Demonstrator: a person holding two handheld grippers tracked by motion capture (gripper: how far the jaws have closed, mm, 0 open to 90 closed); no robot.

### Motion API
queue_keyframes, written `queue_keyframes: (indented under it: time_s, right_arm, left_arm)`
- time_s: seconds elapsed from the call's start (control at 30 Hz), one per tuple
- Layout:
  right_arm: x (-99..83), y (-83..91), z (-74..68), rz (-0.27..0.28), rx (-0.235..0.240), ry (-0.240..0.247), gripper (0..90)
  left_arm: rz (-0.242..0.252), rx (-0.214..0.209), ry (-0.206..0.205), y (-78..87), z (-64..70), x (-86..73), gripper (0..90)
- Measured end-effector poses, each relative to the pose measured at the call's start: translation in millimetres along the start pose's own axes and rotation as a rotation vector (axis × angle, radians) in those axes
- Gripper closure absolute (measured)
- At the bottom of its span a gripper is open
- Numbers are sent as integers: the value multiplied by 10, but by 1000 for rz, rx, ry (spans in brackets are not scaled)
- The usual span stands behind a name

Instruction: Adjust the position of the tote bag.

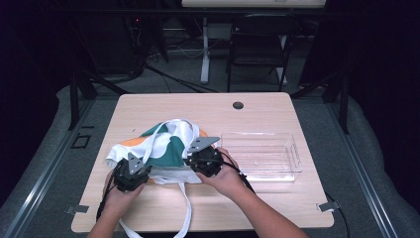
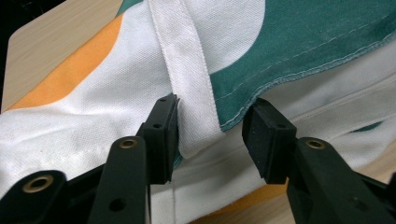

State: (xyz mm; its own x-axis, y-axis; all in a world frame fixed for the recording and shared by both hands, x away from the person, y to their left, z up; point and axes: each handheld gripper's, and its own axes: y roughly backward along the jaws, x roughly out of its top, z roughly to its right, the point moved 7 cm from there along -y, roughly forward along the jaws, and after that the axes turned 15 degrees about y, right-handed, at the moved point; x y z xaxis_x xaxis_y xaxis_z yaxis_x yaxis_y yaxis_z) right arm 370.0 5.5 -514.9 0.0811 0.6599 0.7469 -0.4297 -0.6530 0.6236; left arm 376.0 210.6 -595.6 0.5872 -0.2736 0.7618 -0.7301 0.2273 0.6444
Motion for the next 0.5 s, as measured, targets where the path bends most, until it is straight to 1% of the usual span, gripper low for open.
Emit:
queue_keyframes:
  time_s: [0.13, 0.17, 0.2, 0.27, 0.3, 0.33, 0.37, 0.43, 0.5]
  right_arm:
    - [-10, -7, -4, 3, 7, -11, 876]
    - [-21, -5, -2, -1, 13, -12, 875]
    - [-21, -5, -2, -1, 13, -12, 875]
    - [-31, -11, -5, 3, 16, -21, 874]
    - [-48, -9, -8, -5, 24, -23, 870]
    - [-48, -9, -8, -5, 24, -23, 870]
    - [-55, -9, -9, -8, 27, -20, 863]
    - [-71, -18, -16, -9, 43, -37, 842]
    - [-91, -13, -9, -14, 42, -42, 820]
  left_arm:
    - [2, -6, -7, 1, 0, 5, 602]
    - [6, -11, -6, 3, 0, 10, 630]
    - [5, -15, -5, 6, 0, 12, 630]
    - [6, -15, -9, 13, 1, 19, 683]
    - [9, -15, -11, 20, 5, 23, 708]
    - [11, -19, -11, 25, 14, 28, 708]
    - [12, -15, -16, 29, 19, 33, 727]
    - [5, 2, -35, 32, 32, 35, 755]
    - [-1, 2, -34, 23, 49, 33, 767]
